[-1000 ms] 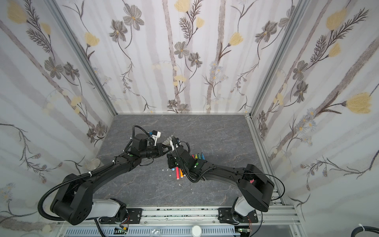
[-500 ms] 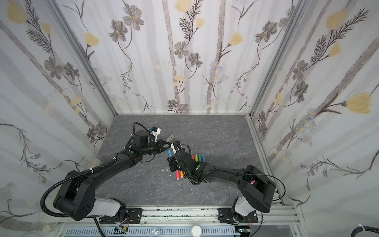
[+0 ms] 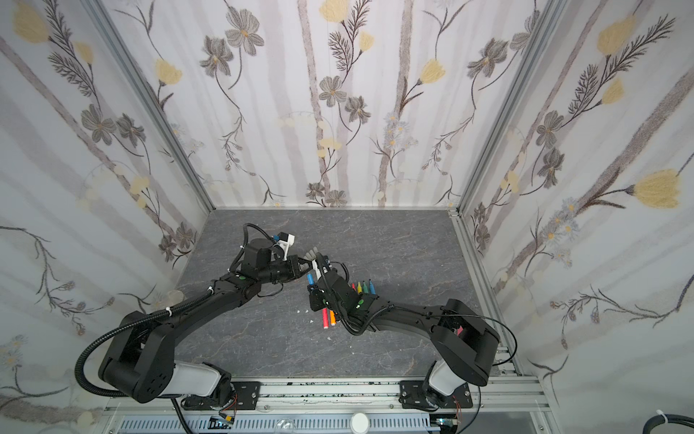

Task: Open the pen caps
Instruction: 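Close the left gripper on the blue marker's frosted cap, then pull the blue marker out of the cap with the right while the left holds it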

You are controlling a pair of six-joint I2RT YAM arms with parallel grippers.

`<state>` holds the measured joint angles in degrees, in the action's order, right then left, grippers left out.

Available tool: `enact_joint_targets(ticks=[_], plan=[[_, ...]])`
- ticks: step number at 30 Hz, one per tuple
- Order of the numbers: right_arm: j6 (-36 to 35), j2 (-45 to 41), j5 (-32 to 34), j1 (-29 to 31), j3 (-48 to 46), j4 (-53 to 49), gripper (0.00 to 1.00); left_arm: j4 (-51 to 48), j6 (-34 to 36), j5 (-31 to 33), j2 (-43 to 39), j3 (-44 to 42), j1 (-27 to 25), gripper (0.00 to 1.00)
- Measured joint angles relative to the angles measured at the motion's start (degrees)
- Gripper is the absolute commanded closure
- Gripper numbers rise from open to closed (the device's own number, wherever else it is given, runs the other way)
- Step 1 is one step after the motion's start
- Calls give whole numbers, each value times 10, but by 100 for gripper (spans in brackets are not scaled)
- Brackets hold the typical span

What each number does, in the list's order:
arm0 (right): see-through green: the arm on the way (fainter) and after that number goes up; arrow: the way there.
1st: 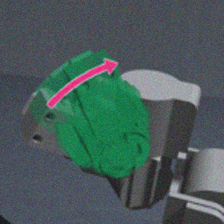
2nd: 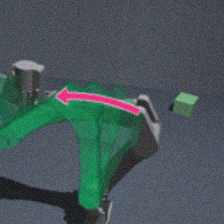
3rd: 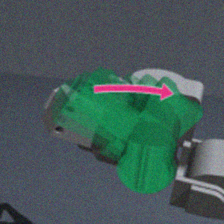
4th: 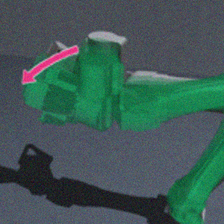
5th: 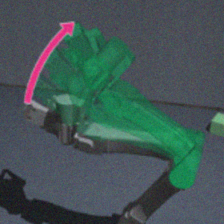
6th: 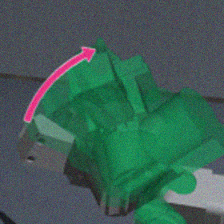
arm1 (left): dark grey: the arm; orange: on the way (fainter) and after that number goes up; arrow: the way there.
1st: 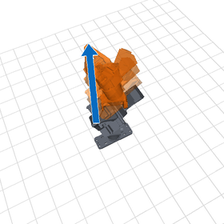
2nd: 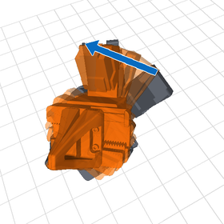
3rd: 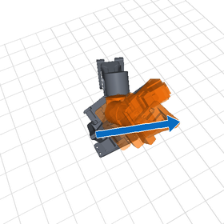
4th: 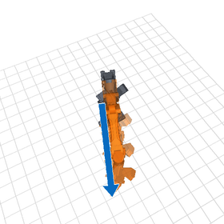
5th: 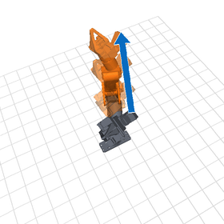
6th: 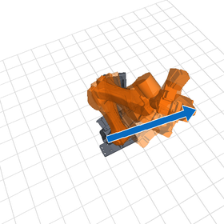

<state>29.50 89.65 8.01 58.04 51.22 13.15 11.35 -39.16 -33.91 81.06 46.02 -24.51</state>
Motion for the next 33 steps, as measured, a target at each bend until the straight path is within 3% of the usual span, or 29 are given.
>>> enact_joint_targets(ticks=[8,15,19,27,33], plan=[[5,5,4,2,-10,27,100,-45,26,-3,17,33,12,100],[26,-5,37,27,-36,65,100,-99,33,-61,40,57,47,100],[31,-12,14,53,-52,31,100,-72,58,19,49,76,82,100],[46,5,13,76,-56,17,100,-69,79,38,55,83,108,100],[71,63,33,79,-9,-26,100,-64,84,38,35,22,156,100]])
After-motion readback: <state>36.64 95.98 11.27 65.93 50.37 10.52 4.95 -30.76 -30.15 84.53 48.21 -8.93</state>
